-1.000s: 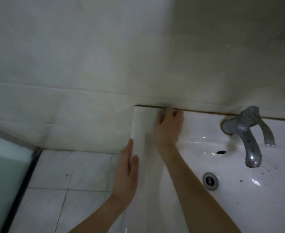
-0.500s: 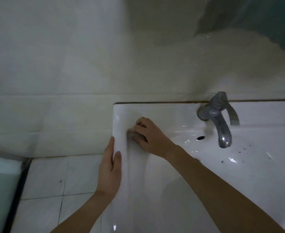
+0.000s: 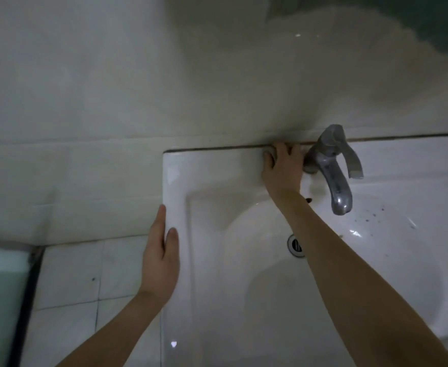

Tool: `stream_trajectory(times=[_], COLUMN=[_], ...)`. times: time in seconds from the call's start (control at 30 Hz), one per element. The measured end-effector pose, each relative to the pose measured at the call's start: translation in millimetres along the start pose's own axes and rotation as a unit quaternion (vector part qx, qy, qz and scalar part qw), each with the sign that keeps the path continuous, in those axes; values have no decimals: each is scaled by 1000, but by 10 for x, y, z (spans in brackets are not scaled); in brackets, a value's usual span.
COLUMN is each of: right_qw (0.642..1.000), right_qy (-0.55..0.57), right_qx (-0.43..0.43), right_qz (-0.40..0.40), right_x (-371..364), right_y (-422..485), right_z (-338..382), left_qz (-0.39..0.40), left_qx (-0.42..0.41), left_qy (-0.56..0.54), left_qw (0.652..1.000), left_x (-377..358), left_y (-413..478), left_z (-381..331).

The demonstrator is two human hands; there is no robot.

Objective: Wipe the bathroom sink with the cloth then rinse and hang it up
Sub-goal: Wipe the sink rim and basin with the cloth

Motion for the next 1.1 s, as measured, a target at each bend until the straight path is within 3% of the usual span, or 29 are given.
stream_trajectory(times=[0.2,0.37,0.43,0.53,0.73,0.87,0.97,1.03,1.1], right_qw=[992,954,948,931,923,921,928,932,913], right_qy=[30,112,205,337,277,289,292,303,339], right_qx=[118,199,130,-25,-165,-234,-209,-146,-45], right_qz=[19,195,207,136,211,114,98,138,221], right_x=[-193,-318,-199,139,-8,-428,-749,-906,-885], right_y=[-376,-1206,-1560,-1950,-2326,-1828,-1472,-1560,-1892], right_z=[366,498,415,77,-723,-870,-595,-349,-179], left_qz=[-9,-1,9,11,1,-1,2,3,-3], left_qx=[-14,-21,-21,-20,-14,-13,-14,-8,-5], left_qy=[1,14,23,32,47,35,29,20,20], left_qw=[1000,1000,999,999,999,999,999,1000,1000], left_x=[-4,3,10,21,20,24,30,27,10], left_y=[4,-6,-14,-13,-50,-29,2,-12,-43], left_z=[1,-15,-4,3,-55,7,41,28,-23])
Point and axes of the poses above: each hand's wrist, its own y-axis towards the middle knuckle, its own x-axis out of the back of the hand, z = x × y, the point moved 2 cm from there along y, towards the middle knuckle, and after that the axes turned 14 degrees about z, right-handed, at the moved point
